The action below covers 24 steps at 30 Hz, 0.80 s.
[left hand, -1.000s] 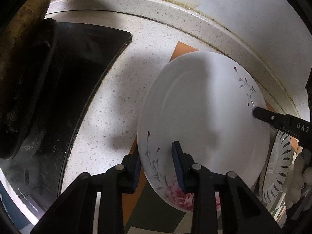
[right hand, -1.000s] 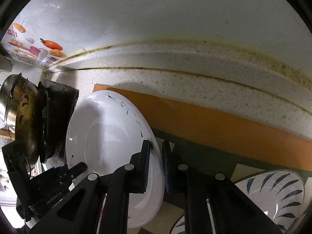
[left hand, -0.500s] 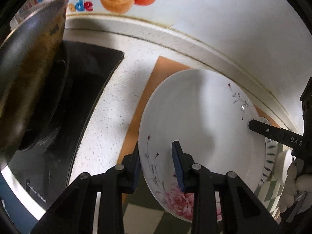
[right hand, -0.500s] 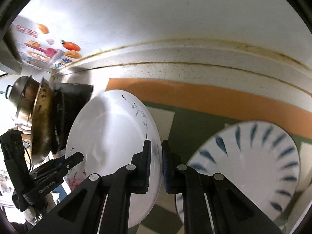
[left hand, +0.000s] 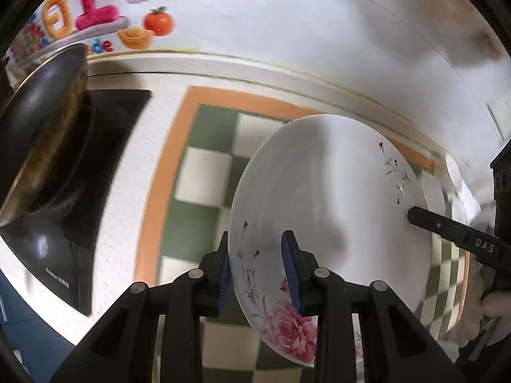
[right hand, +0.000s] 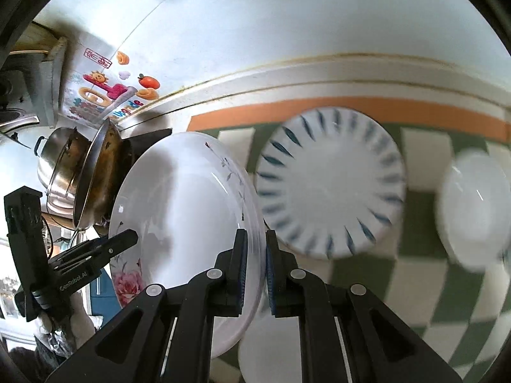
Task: Organize plates and bowls
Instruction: 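Grasp the rims of the two stacked plates with both grippers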
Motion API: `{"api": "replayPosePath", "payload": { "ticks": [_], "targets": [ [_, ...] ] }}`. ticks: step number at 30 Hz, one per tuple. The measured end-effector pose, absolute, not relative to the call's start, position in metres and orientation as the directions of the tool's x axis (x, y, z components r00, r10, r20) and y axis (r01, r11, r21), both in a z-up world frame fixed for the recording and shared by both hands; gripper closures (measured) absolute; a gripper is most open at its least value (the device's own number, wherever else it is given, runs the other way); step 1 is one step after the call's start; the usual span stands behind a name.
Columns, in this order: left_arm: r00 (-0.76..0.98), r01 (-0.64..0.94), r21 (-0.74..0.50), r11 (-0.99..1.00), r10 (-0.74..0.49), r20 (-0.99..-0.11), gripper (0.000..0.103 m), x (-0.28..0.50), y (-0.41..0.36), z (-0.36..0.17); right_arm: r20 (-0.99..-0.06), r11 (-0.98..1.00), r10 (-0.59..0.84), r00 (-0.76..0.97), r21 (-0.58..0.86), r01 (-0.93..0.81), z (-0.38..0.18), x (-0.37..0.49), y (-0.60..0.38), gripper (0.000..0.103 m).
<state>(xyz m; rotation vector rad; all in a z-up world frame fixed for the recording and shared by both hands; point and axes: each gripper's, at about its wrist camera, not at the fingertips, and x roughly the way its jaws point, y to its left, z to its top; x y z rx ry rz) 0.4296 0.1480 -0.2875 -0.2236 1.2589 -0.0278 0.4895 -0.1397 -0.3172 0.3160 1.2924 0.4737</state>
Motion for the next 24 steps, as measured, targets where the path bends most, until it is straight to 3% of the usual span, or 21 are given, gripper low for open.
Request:
{"api": "replayPosePath", "payload": {
  "ticks": [10,24],
  "targets": [
    [0.222,0.028,-0.188,0.982,-0.189,-0.956,0.076,0.389,0.073,-0.314,-0.859,0.884,0.460,0.224,0.468,-0.021,-0.343,0.394,-0.226,0.090],
    [0.100,0.122,-0.109,0.987,-0.121,-0.988,0.075,0.366,0.002,-0.364,-0.884,0.889,0.428,0.188,0.449,0.091,-0.404,0.344,-0.281,0.091]
  ]
}}
